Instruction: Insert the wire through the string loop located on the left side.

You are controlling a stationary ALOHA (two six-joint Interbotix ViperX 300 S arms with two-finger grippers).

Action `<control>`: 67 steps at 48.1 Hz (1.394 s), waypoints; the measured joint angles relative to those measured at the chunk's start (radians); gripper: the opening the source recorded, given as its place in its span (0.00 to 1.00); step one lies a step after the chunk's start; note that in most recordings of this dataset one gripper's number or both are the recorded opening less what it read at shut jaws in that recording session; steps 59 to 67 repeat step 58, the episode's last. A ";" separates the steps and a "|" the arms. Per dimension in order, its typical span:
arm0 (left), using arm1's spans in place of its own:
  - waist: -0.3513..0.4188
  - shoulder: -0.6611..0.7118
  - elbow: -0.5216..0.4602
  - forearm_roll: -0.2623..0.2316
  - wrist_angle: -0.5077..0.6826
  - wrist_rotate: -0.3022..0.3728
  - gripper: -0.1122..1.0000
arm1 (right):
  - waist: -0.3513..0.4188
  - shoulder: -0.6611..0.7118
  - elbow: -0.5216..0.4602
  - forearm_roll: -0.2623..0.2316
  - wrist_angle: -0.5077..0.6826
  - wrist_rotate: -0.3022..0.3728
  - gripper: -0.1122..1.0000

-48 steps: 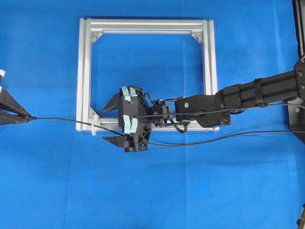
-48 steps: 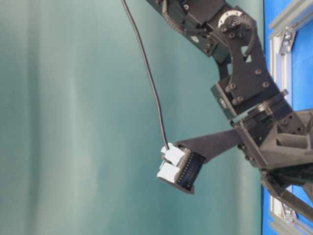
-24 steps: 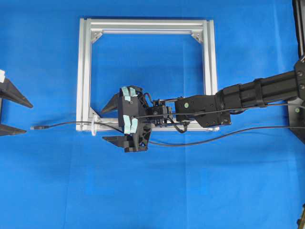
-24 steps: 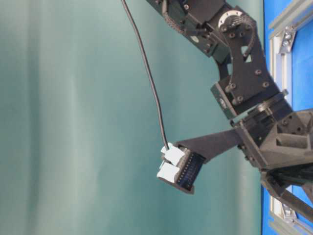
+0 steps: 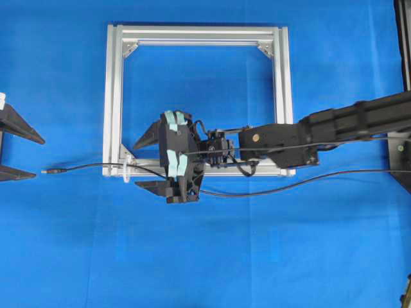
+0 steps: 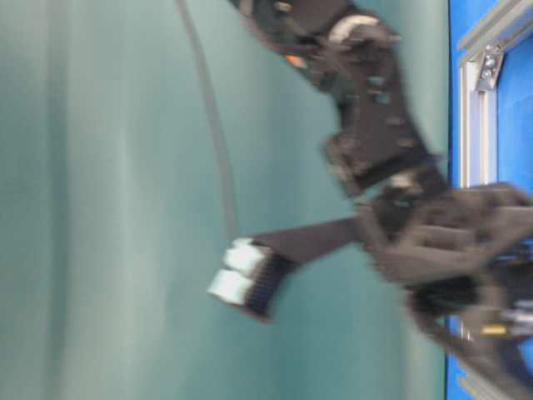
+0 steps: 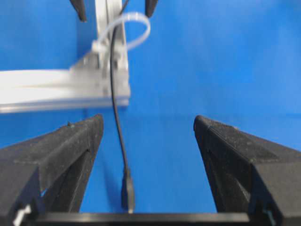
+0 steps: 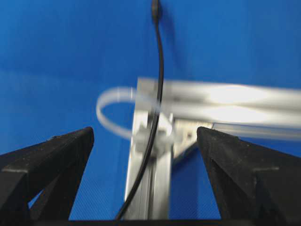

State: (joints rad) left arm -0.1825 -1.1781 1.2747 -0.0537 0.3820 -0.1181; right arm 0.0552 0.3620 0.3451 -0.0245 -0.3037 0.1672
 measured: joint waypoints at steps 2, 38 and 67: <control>0.000 -0.005 -0.002 0.000 -0.025 0.000 0.74 | 0.000 -0.025 -0.003 0.000 0.014 0.000 0.95; 0.000 -0.009 -0.006 0.000 -0.278 0.028 0.74 | 0.002 -0.232 0.000 -0.002 0.141 0.000 0.95; 0.000 -0.009 -0.006 0.003 -0.279 0.029 0.74 | 0.002 -0.232 0.000 0.000 0.143 -0.002 0.95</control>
